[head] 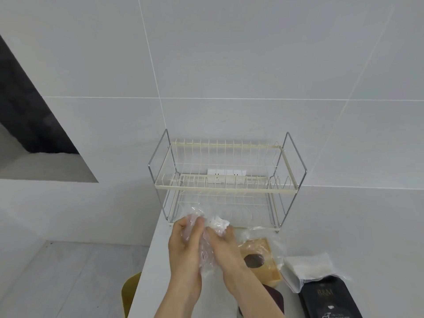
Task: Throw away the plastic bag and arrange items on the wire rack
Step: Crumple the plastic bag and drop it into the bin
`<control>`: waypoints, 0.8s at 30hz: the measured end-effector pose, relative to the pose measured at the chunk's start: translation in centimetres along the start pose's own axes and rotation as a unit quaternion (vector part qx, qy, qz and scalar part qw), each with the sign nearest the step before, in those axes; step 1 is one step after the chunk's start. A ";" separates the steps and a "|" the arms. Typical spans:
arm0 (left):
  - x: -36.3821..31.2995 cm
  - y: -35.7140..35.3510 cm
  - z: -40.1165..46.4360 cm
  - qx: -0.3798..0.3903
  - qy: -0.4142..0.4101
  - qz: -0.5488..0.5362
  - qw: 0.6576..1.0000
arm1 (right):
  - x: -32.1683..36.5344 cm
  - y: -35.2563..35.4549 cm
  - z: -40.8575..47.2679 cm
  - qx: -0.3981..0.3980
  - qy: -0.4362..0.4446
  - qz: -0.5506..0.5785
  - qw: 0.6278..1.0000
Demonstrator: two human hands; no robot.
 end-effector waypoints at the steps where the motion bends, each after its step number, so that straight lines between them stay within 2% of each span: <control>1: -0.1 0.1 0.1 -0.009 0.000 -0.012 1.000 | 0.2 -0.2 -0.4 0.008 0.011 0.001 1.000; 5: -0.1 1.0 1.2 -0.064 -0.003 -0.033 0.997 | 0.6 -0.7 -1.4 0.055 0.053 0.041 0.996; 7: -0.2 1.1 1.4 -0.083 -0.021 -0.005 0.996 | 0.8 -0.9 -1.9 0.051 0.070 0.050 0.995; 9: -0.6 1.1 1.1 -0.093 -0.077 0.096 0.988 | 0.7 -1.0 -2.1 0.032 0.075 0.060 0.995; 12: -0.4 1.7 1.3 -0.078 -0.196 0.276 0.938 | 0.3 -1.3 -2.2 0.024 0.046 0.138 0.989; 13: -0.1 2.0 1.7 -0.074 -0.206 0.312 0.924 | 0.0 -1.3 -2.2 0.027 0.027 0.161 0.986; 14: 0.3 2.2 2.0 -0.061 -0.179 0.310 0.932 | -0.3 -1.3 -2.2 0.038 0.014 0.174 0.984; 16: 0.9 2.1 1.9 -0.008 -0.073 0.216 0.974 | -0.3 -1.0 -2.4 0.052 0.017 0.183 0.982; 18: 1.6 1.6 1.0 0.044 0.043 0.079 0.995 | 0.0 -0.9 -2.7 0.073 0.020 0.199 0.977; 21: 2.1 0.5 -0.7 0.090 0.179 -0.140 0.970 | 0.2 -1.0 -2.9 0.105 -0.010 0.247 0.963; 24: 2.1 0.2 -0.9 0.079 0.170 -0.157 0.970 | 0.8 -0.9 -2.7 0.110 -0.003 0.219 0.970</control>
Point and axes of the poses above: each hand's wrist, its own z-axis towards the middle knuckle, its own y-axis out of the back of the hand, x = y × z, the point moved 3 cm from there along z, towards the middle knuckle, and after that the axes turned 1 degree about y, right-handed, at the moved point
